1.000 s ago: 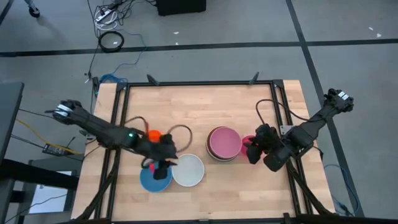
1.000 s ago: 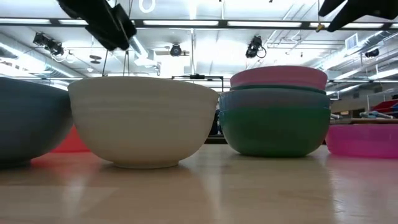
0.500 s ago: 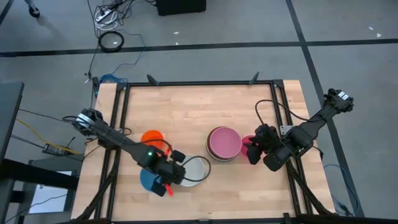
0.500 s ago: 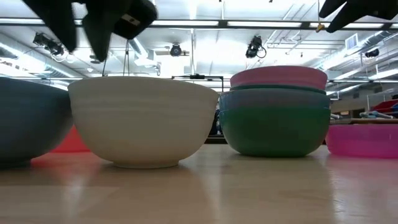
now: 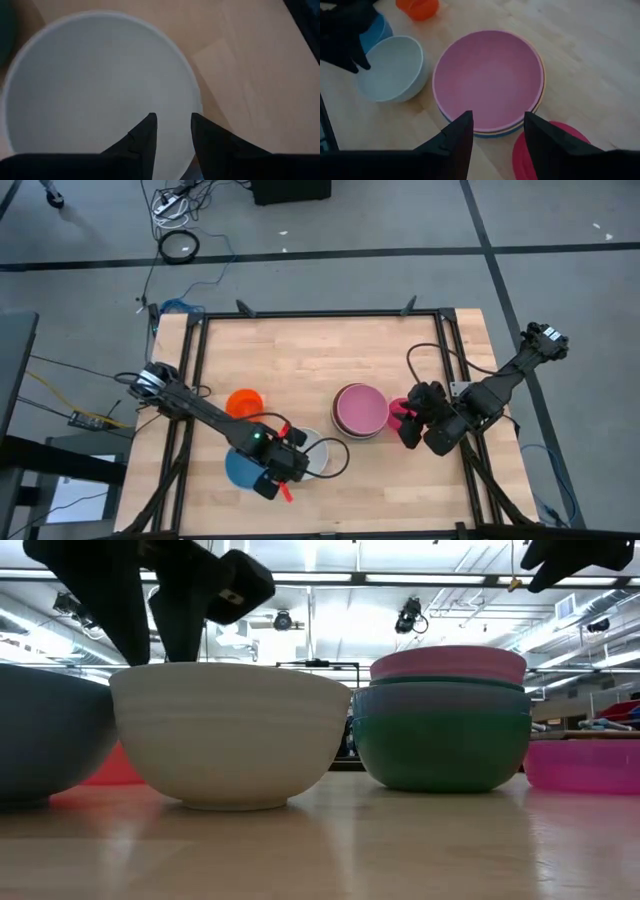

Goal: Nest bowls inside each other
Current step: Stack the white bowl on top of the light pink bowl

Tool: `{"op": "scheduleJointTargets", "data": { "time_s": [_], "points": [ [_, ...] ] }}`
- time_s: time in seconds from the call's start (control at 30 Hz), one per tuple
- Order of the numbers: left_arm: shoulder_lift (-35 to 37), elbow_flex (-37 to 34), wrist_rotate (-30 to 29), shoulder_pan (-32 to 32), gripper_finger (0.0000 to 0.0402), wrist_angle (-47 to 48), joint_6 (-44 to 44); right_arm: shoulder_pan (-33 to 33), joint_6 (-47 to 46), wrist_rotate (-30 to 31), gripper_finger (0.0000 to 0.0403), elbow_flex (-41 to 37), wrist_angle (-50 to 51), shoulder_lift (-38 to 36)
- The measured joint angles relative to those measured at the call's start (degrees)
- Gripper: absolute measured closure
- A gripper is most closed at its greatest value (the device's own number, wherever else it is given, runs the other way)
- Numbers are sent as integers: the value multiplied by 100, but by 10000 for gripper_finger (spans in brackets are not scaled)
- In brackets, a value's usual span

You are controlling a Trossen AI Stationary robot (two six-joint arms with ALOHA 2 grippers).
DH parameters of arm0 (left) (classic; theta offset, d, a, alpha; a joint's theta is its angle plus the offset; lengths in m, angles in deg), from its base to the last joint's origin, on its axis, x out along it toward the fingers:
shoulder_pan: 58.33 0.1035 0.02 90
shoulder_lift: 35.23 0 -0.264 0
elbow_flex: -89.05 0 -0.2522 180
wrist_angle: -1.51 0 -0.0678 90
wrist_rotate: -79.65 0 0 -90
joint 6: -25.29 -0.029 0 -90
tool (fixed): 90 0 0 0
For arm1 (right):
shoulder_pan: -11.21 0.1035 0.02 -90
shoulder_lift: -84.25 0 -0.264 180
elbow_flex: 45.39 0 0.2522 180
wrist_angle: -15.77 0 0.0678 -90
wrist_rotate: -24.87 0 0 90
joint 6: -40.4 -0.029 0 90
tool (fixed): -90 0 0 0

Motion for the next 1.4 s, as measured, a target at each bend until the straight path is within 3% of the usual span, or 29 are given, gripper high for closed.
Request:
{"op": "scheduleJointTargets", "data": {
  "time_s": [0.23, 0.53, 0.87, 1.13, 1.23, 1.4],
  "points": [
    [-23, 34, 262, -26, 273, 56, 781, 0, 141, -20, 240, 0, 123, 0],
    [-58, 299, 146, -109, 273, -189, 1412, -2, 745, -205, 240, 0, 148, 0],
    [-581, 297, 63, -114, 273, -682, 2252, 13, 1270, -431, 240, 0, 401, 2],
    [-920, 294, -532, -69, 275, -847, 2929, 13, 1321, -431, 240, 0, 607, 2],
    [-1024, 294, -542, -59, 301, -1016, 3009, 13, 1329, -430, 240, 0, 608, 2],
    [-1008, 351, -572, -66, 386, -1302, 2822, 14, 1330, -412, 241, -2, 610, 2]
  ]
}}
